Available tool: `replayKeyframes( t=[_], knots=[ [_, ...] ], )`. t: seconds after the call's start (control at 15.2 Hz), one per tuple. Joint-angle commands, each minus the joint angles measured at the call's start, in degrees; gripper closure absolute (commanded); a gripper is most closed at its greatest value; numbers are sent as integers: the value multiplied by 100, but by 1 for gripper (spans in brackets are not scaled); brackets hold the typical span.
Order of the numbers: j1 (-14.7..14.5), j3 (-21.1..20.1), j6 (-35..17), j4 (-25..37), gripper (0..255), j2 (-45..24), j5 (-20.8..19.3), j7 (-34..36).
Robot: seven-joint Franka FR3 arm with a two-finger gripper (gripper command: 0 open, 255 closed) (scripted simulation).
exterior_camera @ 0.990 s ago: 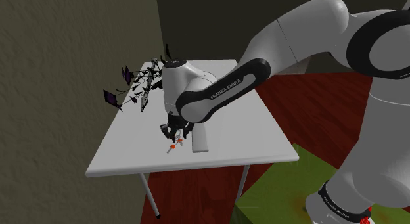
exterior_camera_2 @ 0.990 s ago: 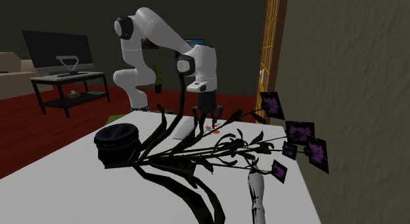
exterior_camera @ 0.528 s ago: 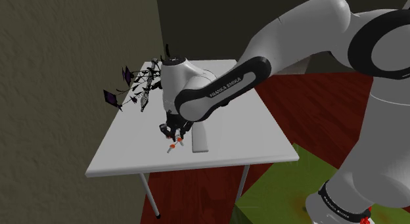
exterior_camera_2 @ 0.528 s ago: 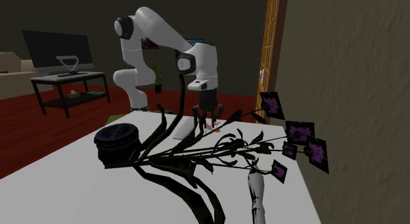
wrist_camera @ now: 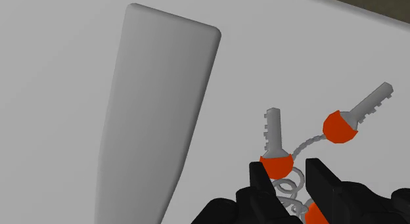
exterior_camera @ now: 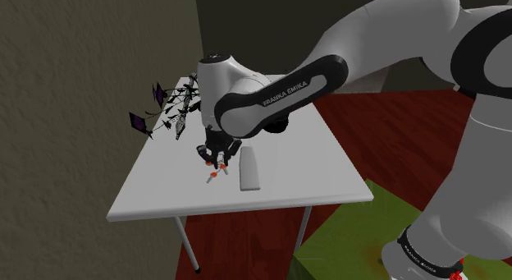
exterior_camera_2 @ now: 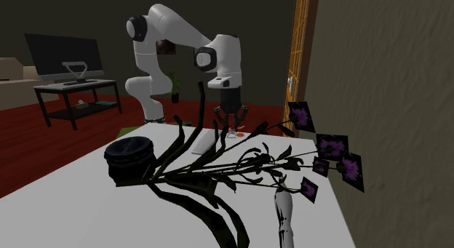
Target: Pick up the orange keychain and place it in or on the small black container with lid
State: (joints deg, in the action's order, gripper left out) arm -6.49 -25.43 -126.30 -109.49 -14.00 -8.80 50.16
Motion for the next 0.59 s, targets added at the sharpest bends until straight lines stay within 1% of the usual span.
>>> replayKeyframes(
  t=[0.0, 0.53],
  knots=[
    [12, -16, 126, 55, 255, 77, 49, -31],
    [41, -55, 677, 406, 255, 304, 198, -138]
  ],
)
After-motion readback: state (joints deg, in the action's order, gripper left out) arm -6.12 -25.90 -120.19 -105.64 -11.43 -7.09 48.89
